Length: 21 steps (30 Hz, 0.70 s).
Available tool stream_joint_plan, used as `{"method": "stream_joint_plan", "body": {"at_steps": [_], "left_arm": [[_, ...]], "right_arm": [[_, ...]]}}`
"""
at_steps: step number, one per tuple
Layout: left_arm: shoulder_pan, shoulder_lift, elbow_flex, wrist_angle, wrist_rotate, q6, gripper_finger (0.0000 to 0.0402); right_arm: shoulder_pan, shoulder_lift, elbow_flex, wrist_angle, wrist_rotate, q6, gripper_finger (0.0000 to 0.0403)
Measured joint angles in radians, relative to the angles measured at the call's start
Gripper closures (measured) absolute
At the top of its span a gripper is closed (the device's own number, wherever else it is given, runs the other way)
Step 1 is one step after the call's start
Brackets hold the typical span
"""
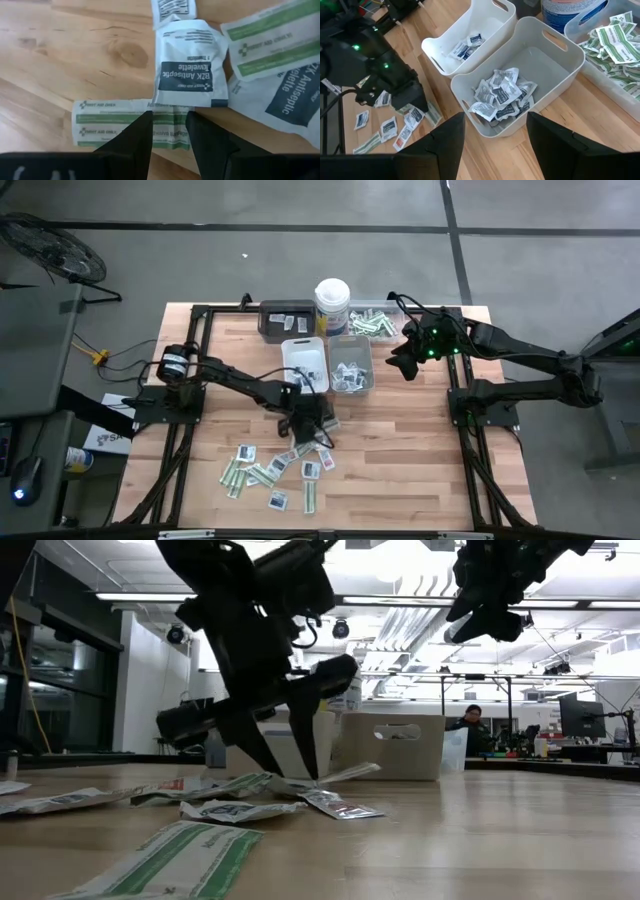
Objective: Pick & Place First Aid Supplies
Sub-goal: Put the band aid into the transparent bin
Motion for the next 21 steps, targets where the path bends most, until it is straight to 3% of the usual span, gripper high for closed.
{"method": "stream_joint_plan", "body": {"at_steps": [4, 18, 21], "left_arm": [[0.024, 0.023, 0.002, -0.008, 0.063, -0.035, 0.0276], [0.033, 0.038, 0.005, -0.032, 0.082, -0.043, 0.0277], [0.033, 0.039, 0.005, -0.038, 0.1, -0.046, 0.0293]], "right_arm": [[0.0, 0.0, 0.0, 0.0, -0.003, 0.0, 0.0197], [0.0, 0.0, 0.0, 0.0, -0.007, -0.001, 0.0197], [0.0, 0.0, 0.0, 0.0, -0.007, -0.004, 0.0197]]}}
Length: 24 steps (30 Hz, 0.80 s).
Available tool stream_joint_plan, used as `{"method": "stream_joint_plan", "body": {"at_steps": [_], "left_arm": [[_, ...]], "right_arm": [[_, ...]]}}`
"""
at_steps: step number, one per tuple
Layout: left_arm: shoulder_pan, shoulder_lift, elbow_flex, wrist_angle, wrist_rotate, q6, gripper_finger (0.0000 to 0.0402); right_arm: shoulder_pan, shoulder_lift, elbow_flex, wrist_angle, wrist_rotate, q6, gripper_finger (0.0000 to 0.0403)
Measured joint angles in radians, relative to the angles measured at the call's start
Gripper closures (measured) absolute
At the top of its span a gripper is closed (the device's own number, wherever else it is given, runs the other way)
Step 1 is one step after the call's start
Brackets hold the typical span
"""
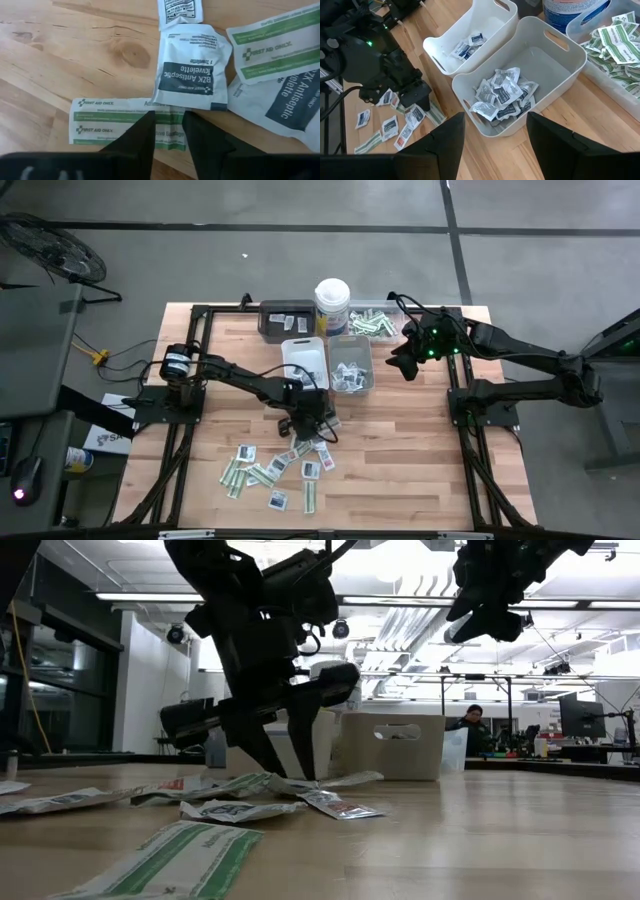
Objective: Pick & Place First Aid Supplies
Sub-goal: Put the band aid into the transparent bin
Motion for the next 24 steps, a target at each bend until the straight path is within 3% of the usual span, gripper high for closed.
{"method": "stream_joint_plan", "body": {"at_steps": [7, 17, 24], "left_arm": [[0.0, 0.0, 0.0, -0.028, 0.007, -0.007, 0.039], [-0.001, 0.001, 0.0, -0.028, -0.004, -0.115, 0.0399], [-0.003, -0.11, -0.014, -0.068, -0.174, -0.157, 0.0401]], "right_arm": [[0.0, 0.0, 0.0, 0.0, 0.002, 0.003, 0.0197], [0.0, 0.0, 0.0, 0.01, 0.004, 0.015, 0.0197], [0.0, 0.001, 0.0, 0.026, 0.004, 0.025, 0.0197]]}}
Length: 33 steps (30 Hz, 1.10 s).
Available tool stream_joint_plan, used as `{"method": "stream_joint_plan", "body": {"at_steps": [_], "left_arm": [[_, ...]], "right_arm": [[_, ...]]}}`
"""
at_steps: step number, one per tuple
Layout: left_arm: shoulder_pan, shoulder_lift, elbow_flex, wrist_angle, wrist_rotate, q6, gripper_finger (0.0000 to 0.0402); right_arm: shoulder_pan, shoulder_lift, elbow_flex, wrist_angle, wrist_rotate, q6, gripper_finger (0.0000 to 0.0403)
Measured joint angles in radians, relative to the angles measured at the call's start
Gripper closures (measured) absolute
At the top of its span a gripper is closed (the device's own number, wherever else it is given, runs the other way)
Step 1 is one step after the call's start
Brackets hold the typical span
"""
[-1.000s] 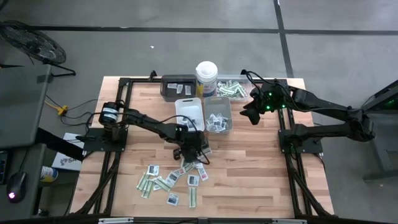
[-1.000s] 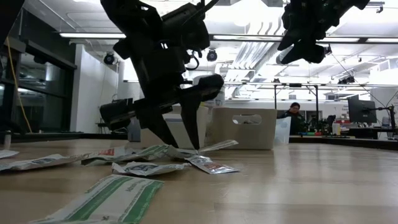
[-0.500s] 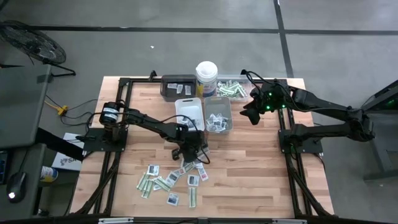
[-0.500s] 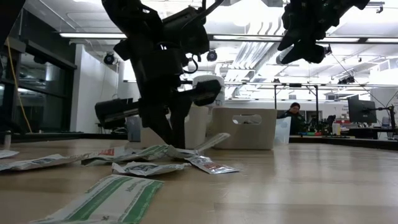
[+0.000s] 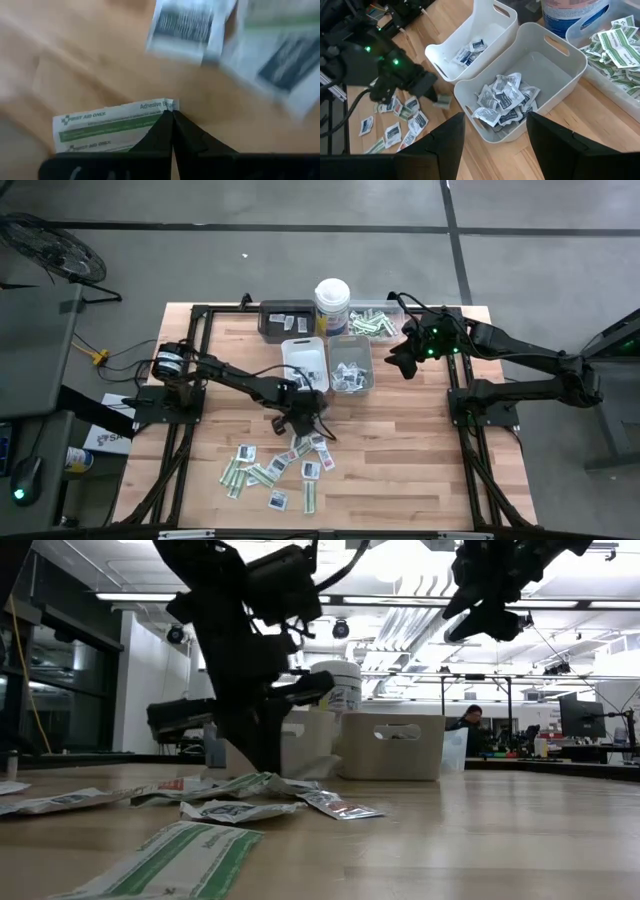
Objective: Pick & Place First Aid Supplies
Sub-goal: Put the band aid into the transparent bin
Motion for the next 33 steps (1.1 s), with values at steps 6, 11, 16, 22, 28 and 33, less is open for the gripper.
{"method": "stream_joint_plan", "body": {"at_steps": [6, 11, 16, 22, 28, 33], "left_arm": [[0.0, -0.084, -0.004, -0.026, -0.024, -0.001, 0.0401], [-0.008, -0.118, -0.002, -0.025, -0.019, 0.003, 0.0402], [-0.008, -0.122, 0.0, -0.036, -0.017, 0.006, 0.0401], [-0.005, -0.081, 0.0, -0.042, 0.001, 0.128, 0.0391], [-0.006, -0.043, 0.003, -0.058, -0.005, 0.196, 0.0312], [-0.006, -0.034, 0.005, -0.033, -0.046, 0.195, 0.0235]], "right_arm": [[0.001, 0.004, 0.0, 0.005, 0.015, 0.001, 0.0197], [0.018, 0.009, 0.0, 0.027, 0.045, -0.008, 0.0197], [0.041, 0.017, -0.008, 0.101, 0.041, -0.01, 0.0197], [0.046, 0.044, -0.01, 0.119, 0.039, -0.01, 0.0197], [0.053, 0.065, -0.011, 0.115, 0.021, -0.01, 0.0197], [0.062, 0.069, -0.011, 0.117, 0.021, -0.01, 0.0197]]}}
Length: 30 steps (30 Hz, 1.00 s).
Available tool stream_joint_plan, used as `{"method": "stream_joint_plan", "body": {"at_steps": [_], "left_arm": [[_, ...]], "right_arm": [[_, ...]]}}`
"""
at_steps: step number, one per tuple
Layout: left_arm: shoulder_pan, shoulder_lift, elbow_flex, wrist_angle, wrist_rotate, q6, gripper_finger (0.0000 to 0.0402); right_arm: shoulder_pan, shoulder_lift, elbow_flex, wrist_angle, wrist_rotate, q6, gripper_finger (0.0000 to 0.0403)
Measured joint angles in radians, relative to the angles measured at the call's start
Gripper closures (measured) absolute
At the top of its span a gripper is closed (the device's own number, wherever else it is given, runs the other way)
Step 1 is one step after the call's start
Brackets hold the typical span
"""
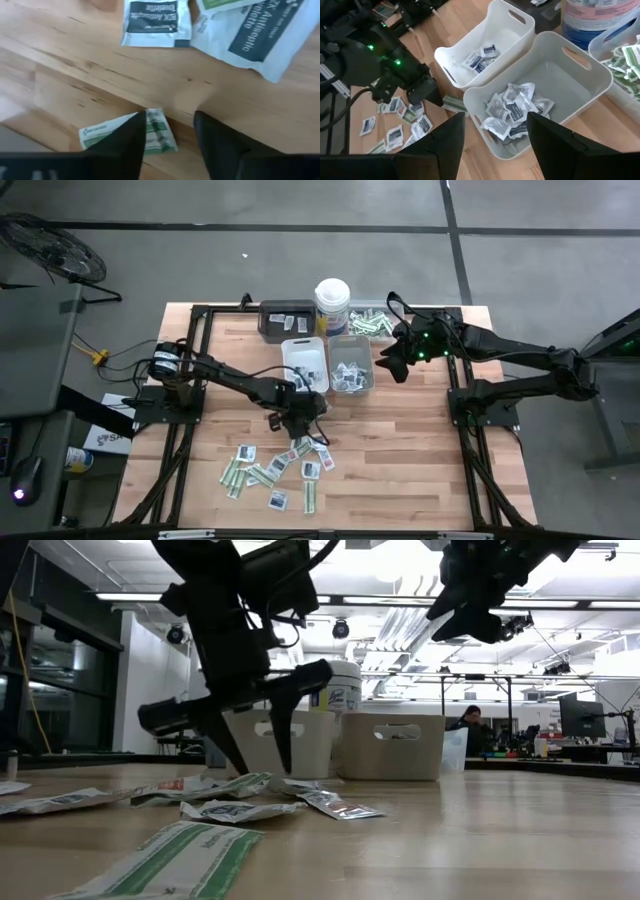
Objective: Pick & Place First Aid Supplies
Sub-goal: Put the band aid into the transparent bin
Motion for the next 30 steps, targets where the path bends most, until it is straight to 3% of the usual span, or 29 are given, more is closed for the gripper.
{"method": "stream_joint_plan", "body": {"at_steps": [4, 10, 15, 30], "left_arm": [[-0.001, 0.0, 0.0, 0.014, -0.024, 0.0, 0.0207], [0.004, -0.002, 0.0, 0.014, -0.053, -0.041, 0.0205], [0.053, 0.0, -0.001, 0.011, 0.027, -0.138, 0.0204], [0.093, 0.108, 0.008, -0.03, 0.18, -0.148, 0.0205]], "right_arm": [[0.0, 0.0, 0.0, 0.0, 0.0, 0.0, 0.0197], [-0.001, 0.0, 0.0, 0.0, 0.003, 0.0, 0.0197], [-0.001, 0.0, 0.0, 0.0, 0.008, 0.0, 0.0197], [-0.001, -0.001, 0.0, 0.001, 0.02, 0.0, 0.0197]]}}
